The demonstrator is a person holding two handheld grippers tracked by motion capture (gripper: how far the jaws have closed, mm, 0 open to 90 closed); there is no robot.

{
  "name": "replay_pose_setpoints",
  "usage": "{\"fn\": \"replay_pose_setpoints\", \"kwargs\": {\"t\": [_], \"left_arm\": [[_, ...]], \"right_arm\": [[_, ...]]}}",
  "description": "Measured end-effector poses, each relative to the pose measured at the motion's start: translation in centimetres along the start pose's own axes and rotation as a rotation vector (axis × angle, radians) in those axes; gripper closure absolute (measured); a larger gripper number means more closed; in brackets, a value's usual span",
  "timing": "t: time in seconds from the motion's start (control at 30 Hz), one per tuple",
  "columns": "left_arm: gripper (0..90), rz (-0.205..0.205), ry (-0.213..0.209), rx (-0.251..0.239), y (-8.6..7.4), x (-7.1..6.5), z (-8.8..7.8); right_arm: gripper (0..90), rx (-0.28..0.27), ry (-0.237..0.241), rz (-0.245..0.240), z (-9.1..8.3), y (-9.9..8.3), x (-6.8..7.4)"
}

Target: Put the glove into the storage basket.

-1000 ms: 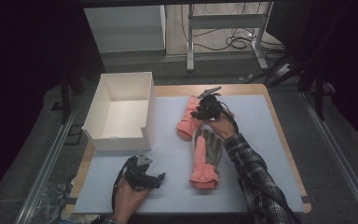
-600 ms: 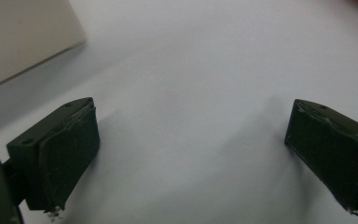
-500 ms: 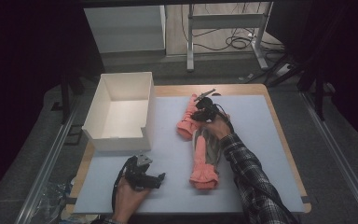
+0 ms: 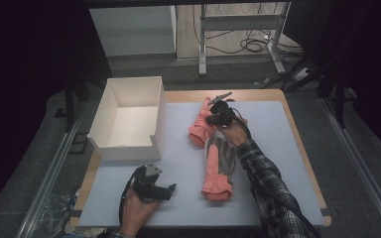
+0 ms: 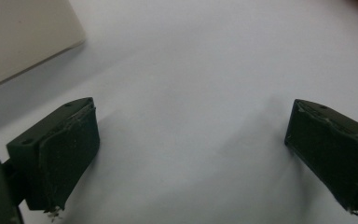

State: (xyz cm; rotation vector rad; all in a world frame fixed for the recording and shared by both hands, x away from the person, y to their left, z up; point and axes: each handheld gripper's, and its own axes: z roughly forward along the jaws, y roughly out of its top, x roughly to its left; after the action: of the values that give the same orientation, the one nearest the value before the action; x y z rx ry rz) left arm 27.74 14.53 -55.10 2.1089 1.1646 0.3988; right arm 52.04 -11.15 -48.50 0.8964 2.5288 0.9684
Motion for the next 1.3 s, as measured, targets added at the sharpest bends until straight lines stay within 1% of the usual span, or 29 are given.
{"fn": "replay_pose_setpoints", "kwargs": {"t": [0.03,0.07,0.13,0.37,0.53,0.63,0.77,0.83,0.87,1.0,1.13,1.27,1.3], "left_arm": [[2.7,0.000,0.000,0.000,0.0,0.0,0.0],[2.8,0.000,0.000,0.000,0.0,0.0,0.0],[2.8,-0.001,0.000,0.000,0.0,0.0,0.0],[2.8,0.000,0.001,0.000,0.0,0.0,0.0],[2.8,0.001,0.001,0.000,0.0,0.0,0.0],[2.8,0.001,0.001,-0.001,0.0,0.0,0.0],[2.8,0.002,0.002,-0.001,0.0,0.0,0.0],[2.8,0.001,0.001,0.000,0.0,0.0,0.0],[2.8,0.002,0.001,0.000,0.0,0.0,0.0],[2.8,0.003,0.002,0.000,0.0,0.0,0.0],[2.8,0.001,0.002,0.000,0.0,0.0,0.0],[2.8,0.000,0.003,-0.003,0.0,0.0,0.0],[2.8,0.000,0.003,-0.003,0.0,0.0,0.0]], "right_arm": [[90.0,-0.006,0.003,-0.006,-0.4,0.3,0.0],[90.0,-0.006,0.003,-0.006,-0.4,0.3,0.0],[90.0,-0.011,-0.006,-0.018,-0.8,0.6,0.1],[90.0,-0.056,-0.008,-0.019,-2.5,2.0,0.0],[90.0,-0.077,0.011,-0.027,-3.9,3.0,0.0],[90.0,-0.077,0.038,-0.031,-5.4,3.6,0.2],[90.0,-0.071,0.050,-0.059,-6.9,3.9,0.7],[90.0,-0.068,0.055,-0.069,-7.6,4.0,1.0],[90.0,-0.065,0.058,-0.067,-8.0,4.0,1.2],[89.9,-0.062,0.083,-0.080,-9.6,3.7,2.0],[89.9,-0.055,0.103,-0.097,-11.2,3.1,3.1],[89.9,-0.051,0.105,-0.113,-12.6,2.1,4.4],[89.9,-0.051,0.105,-0.113,-12.6,2.1,4.4]]}}
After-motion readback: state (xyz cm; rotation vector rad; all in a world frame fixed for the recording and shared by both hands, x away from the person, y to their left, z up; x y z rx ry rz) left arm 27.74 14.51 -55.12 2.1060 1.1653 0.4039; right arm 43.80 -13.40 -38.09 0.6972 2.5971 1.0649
